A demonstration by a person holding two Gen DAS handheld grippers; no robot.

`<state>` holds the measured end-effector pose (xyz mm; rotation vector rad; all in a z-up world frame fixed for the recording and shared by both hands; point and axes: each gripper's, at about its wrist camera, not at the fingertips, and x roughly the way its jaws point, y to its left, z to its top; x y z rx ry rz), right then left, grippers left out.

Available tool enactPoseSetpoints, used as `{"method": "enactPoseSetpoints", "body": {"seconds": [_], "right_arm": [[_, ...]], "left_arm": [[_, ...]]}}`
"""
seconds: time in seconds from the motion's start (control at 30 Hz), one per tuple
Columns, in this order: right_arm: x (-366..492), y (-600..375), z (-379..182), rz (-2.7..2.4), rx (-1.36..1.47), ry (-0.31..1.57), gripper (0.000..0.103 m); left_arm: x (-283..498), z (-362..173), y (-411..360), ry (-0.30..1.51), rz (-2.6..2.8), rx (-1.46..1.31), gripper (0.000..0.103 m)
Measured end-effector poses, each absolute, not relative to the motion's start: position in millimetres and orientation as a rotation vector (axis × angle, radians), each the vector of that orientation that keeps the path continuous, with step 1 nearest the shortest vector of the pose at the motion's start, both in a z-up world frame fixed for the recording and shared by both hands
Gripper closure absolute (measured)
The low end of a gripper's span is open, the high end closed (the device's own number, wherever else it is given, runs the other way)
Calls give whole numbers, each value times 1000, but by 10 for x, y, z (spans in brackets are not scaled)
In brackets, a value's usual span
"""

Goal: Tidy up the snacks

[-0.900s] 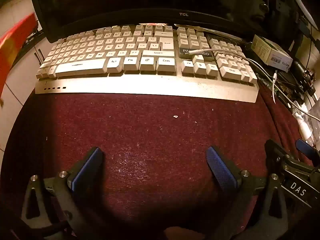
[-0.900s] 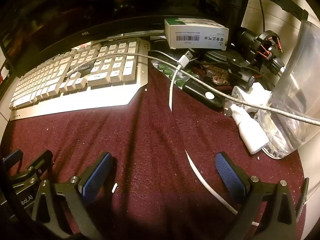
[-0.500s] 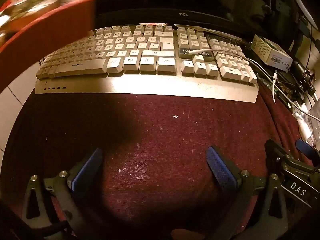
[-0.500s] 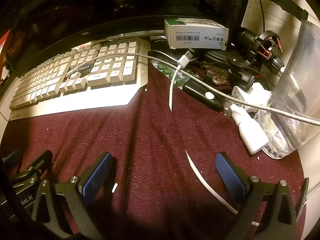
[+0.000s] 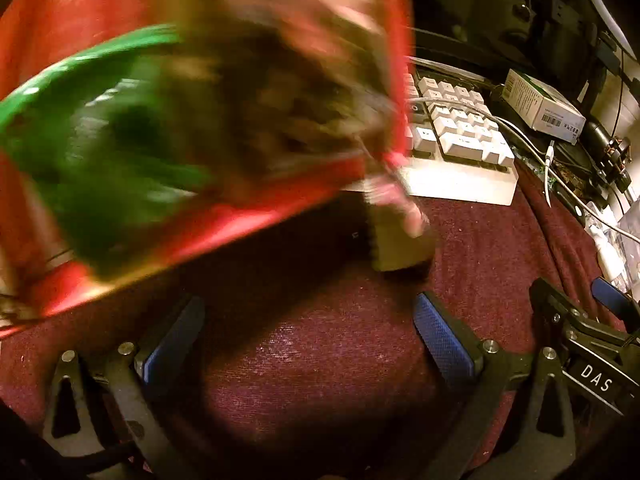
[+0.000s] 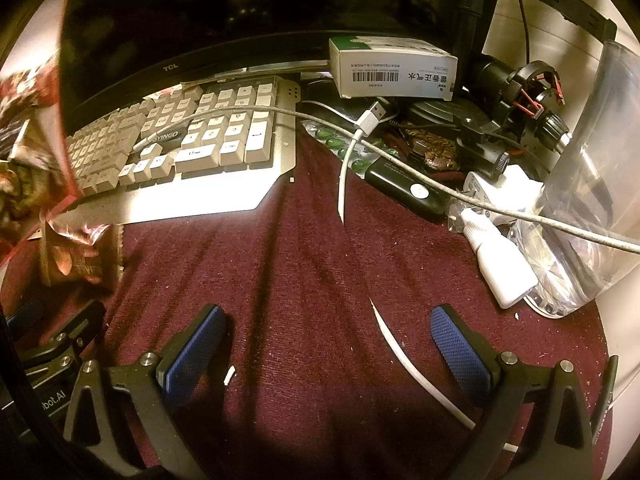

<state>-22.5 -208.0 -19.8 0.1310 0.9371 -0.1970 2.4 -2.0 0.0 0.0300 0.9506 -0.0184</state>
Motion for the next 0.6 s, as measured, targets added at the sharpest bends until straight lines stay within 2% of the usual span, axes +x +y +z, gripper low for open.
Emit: {"method": "enactPoseSetpoints", "body": {"seconds": [0.6], "right_arm": [[-235,-2102,-214,-196,135,936,0]], "left_arm": [[-5,2,-3,948,-18,27,0]]}}
